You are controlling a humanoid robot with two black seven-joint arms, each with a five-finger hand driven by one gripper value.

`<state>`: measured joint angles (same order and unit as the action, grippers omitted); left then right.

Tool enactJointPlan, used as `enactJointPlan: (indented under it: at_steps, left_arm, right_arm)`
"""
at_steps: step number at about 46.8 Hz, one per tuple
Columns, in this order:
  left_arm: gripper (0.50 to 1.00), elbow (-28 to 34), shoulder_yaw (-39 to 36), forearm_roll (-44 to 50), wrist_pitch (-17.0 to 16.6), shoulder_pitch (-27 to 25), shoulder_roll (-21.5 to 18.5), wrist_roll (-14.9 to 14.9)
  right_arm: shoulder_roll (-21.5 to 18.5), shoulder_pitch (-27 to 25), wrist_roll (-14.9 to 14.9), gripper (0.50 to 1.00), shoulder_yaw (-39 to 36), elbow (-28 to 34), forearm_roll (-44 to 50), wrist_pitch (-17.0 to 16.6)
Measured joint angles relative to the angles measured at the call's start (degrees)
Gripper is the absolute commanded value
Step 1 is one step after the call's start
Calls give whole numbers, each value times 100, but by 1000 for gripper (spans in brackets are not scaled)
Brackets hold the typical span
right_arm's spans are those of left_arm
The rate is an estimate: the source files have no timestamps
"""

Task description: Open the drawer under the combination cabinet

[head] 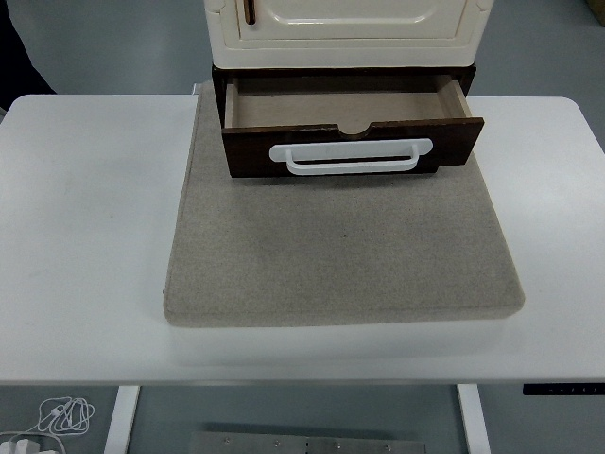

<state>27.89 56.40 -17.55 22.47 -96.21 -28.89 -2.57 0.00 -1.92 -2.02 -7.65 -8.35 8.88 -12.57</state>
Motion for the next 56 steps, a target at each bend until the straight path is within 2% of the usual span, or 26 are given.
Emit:
enactJointPlan:
  at_steps: [9,17,33,45,56]
  left_arm:
    - [1000,-718,-37,446,-944,296,-63,73]
    - [1000,-848,-57,1090,-1189,1008,-65,-16]
    - [1000,-883,-46,2508,-1246,2397,41,-375]
    - [1000,-891,-17,2783,-1243,3173,730,-400]
    - [1000,-883,-5,2783,-1013,3644,1318,-363]
  right_arm:
    - [0,1,-1,926,0,0,0,0]
    - [0,1,-2,926,0,0,0,0]
    - [0,-2,-2,926,6,-2,0,0]
    - [0,-2,-8,926,0,0,0,0]
    - [0,-8,-10,926,8,0,0,0]
